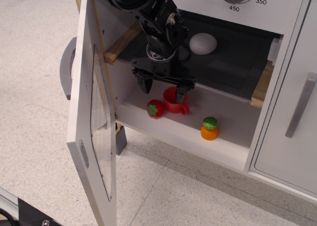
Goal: Close oven
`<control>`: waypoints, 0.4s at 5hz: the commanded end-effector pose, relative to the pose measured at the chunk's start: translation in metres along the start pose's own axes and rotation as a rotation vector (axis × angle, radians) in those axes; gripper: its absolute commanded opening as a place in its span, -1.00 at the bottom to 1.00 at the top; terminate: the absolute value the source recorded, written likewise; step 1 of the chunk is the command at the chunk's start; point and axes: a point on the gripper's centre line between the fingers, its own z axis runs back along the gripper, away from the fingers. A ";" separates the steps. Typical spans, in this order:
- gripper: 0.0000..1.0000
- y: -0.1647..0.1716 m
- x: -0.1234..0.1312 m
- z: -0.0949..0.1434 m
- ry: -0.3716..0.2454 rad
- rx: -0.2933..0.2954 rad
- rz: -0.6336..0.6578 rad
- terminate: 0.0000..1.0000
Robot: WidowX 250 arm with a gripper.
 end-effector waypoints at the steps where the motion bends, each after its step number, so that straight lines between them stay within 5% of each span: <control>1: 1.00 0.000 0.000 0.000 0.000 0.000 0.000 -1.00; 2: 1.00 -0.008 0.001 0.037 -0.018 -0.050 0.099 -1.00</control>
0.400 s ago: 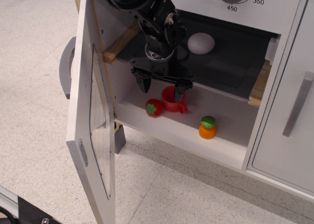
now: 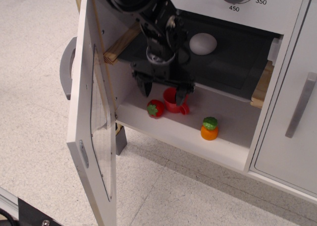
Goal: Close oven
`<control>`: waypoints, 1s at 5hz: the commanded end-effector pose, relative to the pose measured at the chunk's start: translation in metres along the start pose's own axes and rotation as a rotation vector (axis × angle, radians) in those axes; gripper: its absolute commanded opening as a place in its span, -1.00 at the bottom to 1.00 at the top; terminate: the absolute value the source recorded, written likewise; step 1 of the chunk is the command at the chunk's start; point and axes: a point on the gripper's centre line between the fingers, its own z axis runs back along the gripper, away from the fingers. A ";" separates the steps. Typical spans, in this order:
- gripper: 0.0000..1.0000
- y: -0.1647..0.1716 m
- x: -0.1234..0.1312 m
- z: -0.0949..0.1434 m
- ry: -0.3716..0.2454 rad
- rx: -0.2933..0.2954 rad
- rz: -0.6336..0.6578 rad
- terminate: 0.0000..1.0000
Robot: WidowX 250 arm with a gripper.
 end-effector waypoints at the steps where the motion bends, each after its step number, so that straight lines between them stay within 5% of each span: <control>1: 1.00 -0.007 0.005 0.077 -0.042 -0.086 0.159 -1.00; 3: 1.00 0.016 -0.029 0.140 -0.001 -0.030 0.282 -1.00; 5: 1.00 0.052 -0.050 0.170 0.026 -0.032 0.292 -1.00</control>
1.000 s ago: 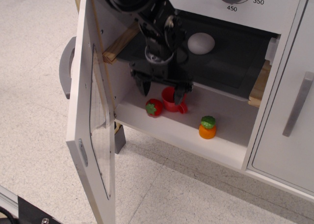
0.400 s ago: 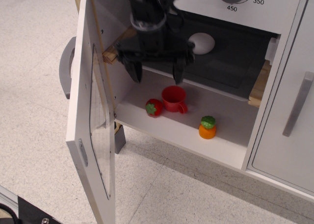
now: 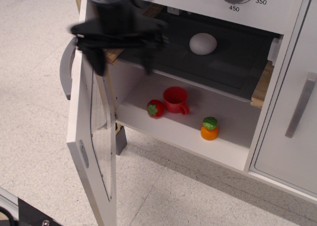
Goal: Close oven
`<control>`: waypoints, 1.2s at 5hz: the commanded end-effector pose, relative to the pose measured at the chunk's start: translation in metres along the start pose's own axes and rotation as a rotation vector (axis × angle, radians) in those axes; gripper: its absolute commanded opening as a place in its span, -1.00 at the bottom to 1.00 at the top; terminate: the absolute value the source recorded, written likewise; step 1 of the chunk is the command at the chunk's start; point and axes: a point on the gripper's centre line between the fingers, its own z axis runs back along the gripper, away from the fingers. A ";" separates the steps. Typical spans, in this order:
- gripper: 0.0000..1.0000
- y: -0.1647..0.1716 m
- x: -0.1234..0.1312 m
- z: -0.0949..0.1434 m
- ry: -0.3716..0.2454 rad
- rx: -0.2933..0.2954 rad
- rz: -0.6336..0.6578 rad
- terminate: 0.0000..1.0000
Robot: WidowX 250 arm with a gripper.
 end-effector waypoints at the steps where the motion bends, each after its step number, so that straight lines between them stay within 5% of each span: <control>1: 1.00 0.027 0.002 0.012 -0.018 0.033 0.011 -1.00; 3: 1.00 0.031 -0.012 -0.014 -0.027 0.116 0.026 -1.00; 6: 1.00 -0.029 0.010 -0.026 0.007 0.056 0.276 -1.00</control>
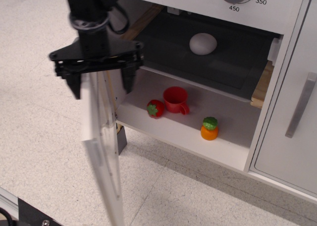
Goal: Close oven
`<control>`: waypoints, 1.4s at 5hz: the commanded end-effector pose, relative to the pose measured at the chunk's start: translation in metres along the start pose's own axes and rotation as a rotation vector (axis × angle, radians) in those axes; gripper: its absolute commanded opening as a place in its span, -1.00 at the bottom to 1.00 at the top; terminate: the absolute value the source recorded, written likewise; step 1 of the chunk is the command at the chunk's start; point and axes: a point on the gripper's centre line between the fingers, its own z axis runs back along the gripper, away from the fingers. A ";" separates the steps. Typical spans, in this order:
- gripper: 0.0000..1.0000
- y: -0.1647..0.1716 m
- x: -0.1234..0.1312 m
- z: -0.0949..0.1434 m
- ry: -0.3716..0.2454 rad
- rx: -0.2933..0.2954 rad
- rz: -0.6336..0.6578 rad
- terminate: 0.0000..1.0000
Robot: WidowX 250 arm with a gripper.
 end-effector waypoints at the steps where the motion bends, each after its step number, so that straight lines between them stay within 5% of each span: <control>1: 1.00 -0.061 0.019 0.011 -0.028 -0.045 0.159 -1.00; 4: 1.00 -0.125 0.037 0.006 -0.050 -0.064 0.361 -1.00; 6: 1.00 -0.104 0.035 0.035 -0.073 -0.097 0.360 -1.00; 7: 1.00 -0.097 0.034 0.057 -0.083 -0.183 0.308 -1.00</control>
